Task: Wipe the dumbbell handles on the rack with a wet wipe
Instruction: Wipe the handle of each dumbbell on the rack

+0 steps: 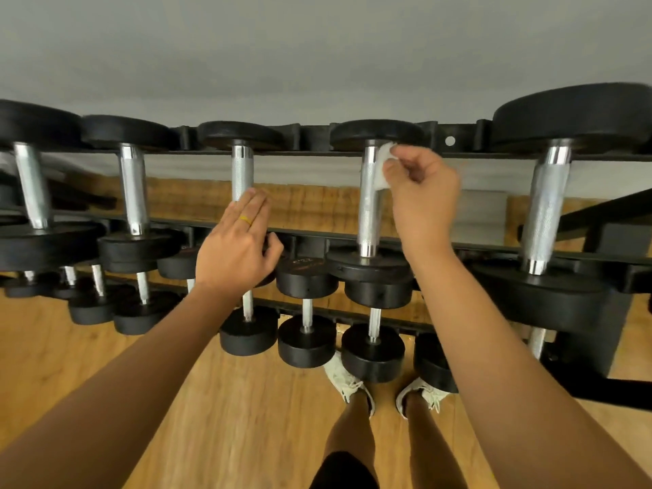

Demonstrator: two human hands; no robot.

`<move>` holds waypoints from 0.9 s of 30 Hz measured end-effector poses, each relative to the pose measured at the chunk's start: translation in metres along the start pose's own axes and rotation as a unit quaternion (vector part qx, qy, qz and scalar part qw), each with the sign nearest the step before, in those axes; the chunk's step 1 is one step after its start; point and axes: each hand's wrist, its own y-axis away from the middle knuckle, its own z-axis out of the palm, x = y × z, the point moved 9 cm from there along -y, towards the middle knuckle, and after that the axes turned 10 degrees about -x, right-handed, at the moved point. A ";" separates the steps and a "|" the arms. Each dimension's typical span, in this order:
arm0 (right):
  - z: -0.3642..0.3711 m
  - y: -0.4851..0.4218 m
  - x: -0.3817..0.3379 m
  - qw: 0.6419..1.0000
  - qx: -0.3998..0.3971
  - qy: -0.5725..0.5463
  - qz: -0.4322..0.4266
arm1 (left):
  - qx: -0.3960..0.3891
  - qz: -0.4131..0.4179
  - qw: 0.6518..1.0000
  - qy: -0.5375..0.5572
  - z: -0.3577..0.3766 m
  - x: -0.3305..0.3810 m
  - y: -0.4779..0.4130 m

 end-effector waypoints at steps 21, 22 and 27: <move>0.002 0.000 0.012 0.996 0.079 0.047 0.011 | -0.122 -0.001 0.990 -0.073 0.013 -0.021 -0.005; 0.002 0.002 0.015 0.996 0.072 0.046 0.012 | -0.116 -0.009 0.990 -0.079 0.013 -0.017 -0.006; 0.000 0.022 0.021 0.998 0.041 0.057 -0.003 | -0.118 -0.025 0.988 -0.097 0.015 -0.003 -0.008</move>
